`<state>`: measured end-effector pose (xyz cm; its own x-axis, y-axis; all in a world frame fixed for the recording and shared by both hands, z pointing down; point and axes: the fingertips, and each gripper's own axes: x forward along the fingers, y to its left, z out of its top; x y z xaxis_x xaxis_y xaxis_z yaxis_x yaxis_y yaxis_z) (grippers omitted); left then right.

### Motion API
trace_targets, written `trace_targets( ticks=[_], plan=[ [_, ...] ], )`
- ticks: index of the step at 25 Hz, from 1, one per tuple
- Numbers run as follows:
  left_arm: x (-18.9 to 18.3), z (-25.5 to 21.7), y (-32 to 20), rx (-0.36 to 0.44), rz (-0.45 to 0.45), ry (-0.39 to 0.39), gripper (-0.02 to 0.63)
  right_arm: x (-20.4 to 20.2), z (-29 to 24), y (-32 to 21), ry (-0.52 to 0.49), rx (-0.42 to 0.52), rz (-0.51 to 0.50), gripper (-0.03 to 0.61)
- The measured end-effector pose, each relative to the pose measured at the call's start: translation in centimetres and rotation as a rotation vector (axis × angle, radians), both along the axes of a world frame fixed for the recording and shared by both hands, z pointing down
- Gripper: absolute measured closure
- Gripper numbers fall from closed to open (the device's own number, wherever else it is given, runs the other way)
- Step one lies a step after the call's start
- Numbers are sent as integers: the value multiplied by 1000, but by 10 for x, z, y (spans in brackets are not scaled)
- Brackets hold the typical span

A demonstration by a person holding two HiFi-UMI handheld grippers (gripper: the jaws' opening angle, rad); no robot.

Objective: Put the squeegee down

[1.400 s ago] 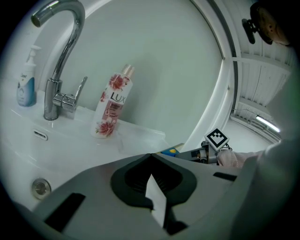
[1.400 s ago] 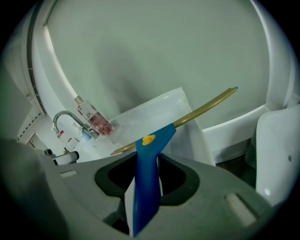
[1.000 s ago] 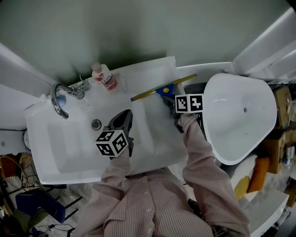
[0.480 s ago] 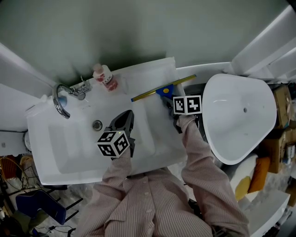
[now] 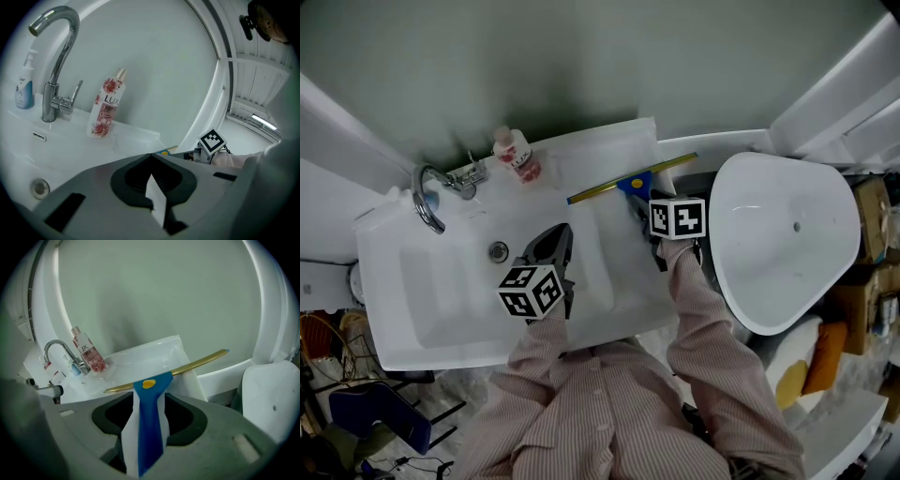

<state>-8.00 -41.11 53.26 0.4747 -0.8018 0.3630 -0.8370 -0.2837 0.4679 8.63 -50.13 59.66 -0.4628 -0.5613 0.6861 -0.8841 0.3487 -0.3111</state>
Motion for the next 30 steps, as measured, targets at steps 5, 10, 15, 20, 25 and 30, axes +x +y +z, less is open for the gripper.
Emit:
trace_targets(
  ticks=[5, 10, 15, 20, 25, 30],
  plan=[
    [5, -5, 6, 16, 10, -5, 612, 4, -23, 3, 12, 94, 8, 385],
    [15, -16, 17, 43, 33, -12, 612, 3, -47, 17, 2, 171, -36, 435],
    [28, -29, 32, 83, 75, -35, 612, -6, -69, 41, -39, 239, -92, 537],
    [29, -43, 45, 129, 75, -44, 612, -13, -83, 66, -112, 277, -125, 572],
    [27, -56, 58, 171, 65, -40, 612, -19, -101, 88, -226, 316, -142, 572],
    [25, -70, 70, 215, 52, -45, 612, -18, -123, 106, -314, 364, -149, 572]
  ],
)
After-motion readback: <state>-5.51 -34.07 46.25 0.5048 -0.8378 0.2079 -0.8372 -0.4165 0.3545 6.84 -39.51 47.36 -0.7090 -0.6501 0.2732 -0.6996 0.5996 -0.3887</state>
